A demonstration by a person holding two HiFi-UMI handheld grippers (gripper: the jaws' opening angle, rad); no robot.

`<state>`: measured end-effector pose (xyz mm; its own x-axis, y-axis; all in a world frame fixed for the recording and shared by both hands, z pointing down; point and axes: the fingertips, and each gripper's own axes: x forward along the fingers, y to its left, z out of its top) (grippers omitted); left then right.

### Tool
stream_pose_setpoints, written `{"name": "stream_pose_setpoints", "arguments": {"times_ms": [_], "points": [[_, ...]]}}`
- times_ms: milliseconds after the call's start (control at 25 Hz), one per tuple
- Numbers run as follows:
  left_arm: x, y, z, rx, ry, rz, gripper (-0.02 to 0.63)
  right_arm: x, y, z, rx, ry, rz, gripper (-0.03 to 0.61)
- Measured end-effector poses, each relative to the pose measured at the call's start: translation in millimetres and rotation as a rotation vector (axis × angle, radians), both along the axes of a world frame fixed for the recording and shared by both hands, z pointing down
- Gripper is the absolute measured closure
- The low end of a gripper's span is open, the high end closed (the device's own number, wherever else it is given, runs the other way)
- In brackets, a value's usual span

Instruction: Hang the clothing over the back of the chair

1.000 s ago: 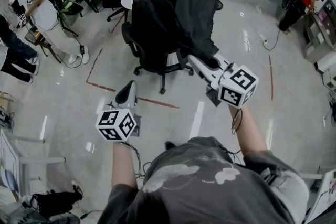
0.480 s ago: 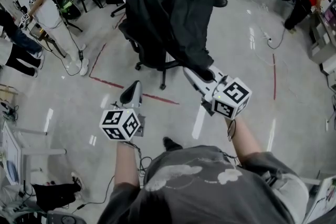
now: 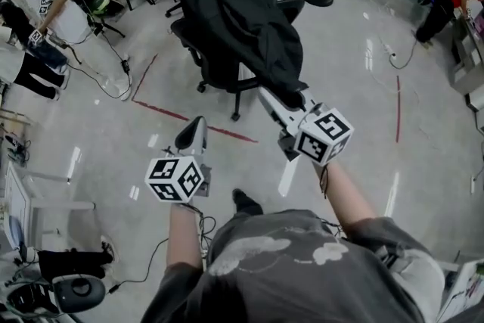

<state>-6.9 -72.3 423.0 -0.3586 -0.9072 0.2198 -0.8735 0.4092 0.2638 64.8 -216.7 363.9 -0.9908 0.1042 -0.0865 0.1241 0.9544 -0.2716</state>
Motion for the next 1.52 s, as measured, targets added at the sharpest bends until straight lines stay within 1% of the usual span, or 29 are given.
{"name": "stream_pose_setpoints", "arguments": {"times_ms": [40,160,240,280,360,560,680,760,880,1000,1040,1080,1200,1280,1400,1520], "points": [[4,1,1,-0.001,0.000,-0.001,0.612,2,-2,3,-0.027,0.002,0.006,0.445],[27,6,3,-0.001,0.002,-0.006,0.612,19,-4,16,-0.111,0.027,0.022,0.402],[45,10,3,0.001,0.004,-0.009,0.612,32,-1,23,-0.185,0.043,0.021,0.337],[52,11,4,0.002,0.005,-0.010,0.612,38,-1,27,-0.216,0.049,0.024,0.334],[64,11,5,0.002,0.004,-0.008,0.612,47,0,35,-0.256,0.059,0.037,0.300],[95,10,7,0.011,-0.006,-0.014,0.612,80,6,67,-0.298,0.137,0.036,0.290],[97,11,-1,0.013,-0.008,-0.019,0.612,87,11,69,-0.286,0.161,0.016,0.290],[93,13,-5,0.015,-0.009,-0.020,0.612,86,14,65,-0.269,0.162,0.006,0.312],[98,16,-8,0.019,-0.015,-0.019,0.612,92,15,58,-0.234,0.157,0.011,0.386],[115,19,-13,0.021,-0.023,-0.019,0.612,110,11,52,-0.183,0.156,0.032,0.500],[118,21,-15,0.020,-0.025,-0.018,0.612,113,12,49,-0.166,0.156,0.033,0.552],[118,24,-18,0.020,-0.027,-0.017,0.612,113,16,45,-0.152,0.154,0.030,0.579],[121,34,-27,0.015,-0.029,-0.016,0.612,116,30,29,-0.136,0.141,-0.001,0.586],[137,37,-28,0.014,-0.030,-0.021,0.612,133,36,27,-0.124,0.143,-0.021,0.588],[166,40,-17,0.019,-0.032,-0.027,0.612,161,40,38,-0.066,0.162,-0.027,0.588],[185,43,-8,0.019,-0.027,-0.030,0.612,179,42,49,-0.029,0.182,-0.026,0.588]]}}
